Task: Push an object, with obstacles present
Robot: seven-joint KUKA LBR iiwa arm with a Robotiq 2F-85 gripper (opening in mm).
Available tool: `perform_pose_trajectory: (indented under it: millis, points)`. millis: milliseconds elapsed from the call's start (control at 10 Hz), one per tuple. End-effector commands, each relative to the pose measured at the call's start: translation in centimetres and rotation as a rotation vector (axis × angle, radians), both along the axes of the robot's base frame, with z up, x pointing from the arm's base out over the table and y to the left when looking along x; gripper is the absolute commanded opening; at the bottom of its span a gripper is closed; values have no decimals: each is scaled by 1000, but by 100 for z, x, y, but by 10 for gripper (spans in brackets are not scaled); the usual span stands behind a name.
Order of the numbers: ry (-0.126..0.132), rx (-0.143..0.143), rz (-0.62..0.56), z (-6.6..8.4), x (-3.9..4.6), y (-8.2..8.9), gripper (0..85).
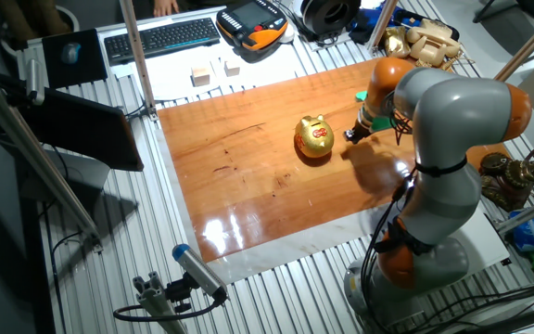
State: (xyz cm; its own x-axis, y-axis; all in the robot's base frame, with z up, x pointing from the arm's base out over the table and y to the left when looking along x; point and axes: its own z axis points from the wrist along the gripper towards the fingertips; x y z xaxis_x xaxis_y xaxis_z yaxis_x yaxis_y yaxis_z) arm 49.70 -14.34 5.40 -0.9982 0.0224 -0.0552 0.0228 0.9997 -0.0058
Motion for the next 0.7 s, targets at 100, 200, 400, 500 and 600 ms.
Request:
perform_pose_trajectory:
  millis: [100, 200, 400, 500, 600]
  points:
    - [3, -7, 0, 7, 5, 1, 0]
    - [3, -9, 6, 7, 4, 1, 0]
    - [3, -11, 16, 11, 13, 7, 0]
    - [3, -15, 19, 11, 11, 5, 0]
    - [3, -17, 20, 11, 10, 4, 0]
